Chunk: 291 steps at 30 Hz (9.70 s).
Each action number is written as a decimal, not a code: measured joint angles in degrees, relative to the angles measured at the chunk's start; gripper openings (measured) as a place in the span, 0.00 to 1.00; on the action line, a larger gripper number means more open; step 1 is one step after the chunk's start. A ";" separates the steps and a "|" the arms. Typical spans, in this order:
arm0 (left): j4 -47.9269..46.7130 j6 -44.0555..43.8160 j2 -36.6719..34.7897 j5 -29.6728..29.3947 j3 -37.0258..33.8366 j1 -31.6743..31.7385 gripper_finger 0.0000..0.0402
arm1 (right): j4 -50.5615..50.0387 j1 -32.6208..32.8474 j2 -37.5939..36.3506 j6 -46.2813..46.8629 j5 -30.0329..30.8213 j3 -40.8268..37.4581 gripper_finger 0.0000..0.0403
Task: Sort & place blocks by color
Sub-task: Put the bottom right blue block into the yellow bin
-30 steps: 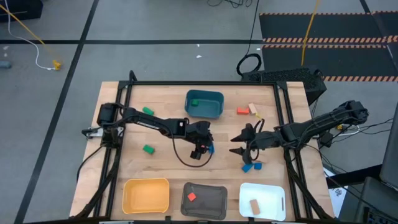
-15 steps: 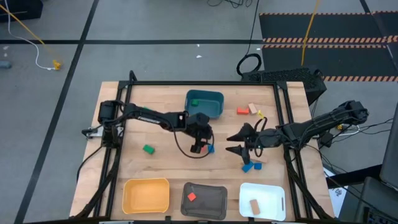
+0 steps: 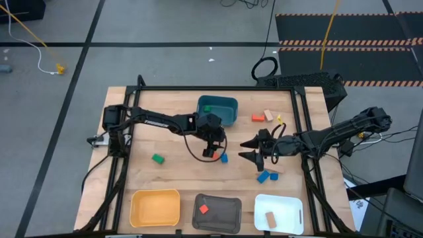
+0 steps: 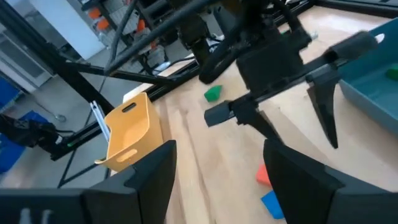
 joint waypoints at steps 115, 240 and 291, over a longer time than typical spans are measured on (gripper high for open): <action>0.80 -4.98 -0.55 -1.68 0.00 -0.59 0.56 | -48.16 5.75 11.37 22.67 -34.65 1.07 0.58; 32.36 -40.96 -0.55 -4.98 -0.02 -1.33 0.20 | 8.51 0.42 12.79 -80.20 29.56 1.09 0.42; -37.27 -61.72 -21.21 -9.19 0.04 -19.88 0.20 | 6.82 3.41 4.51 -14.64 6.60 -8.50 0.57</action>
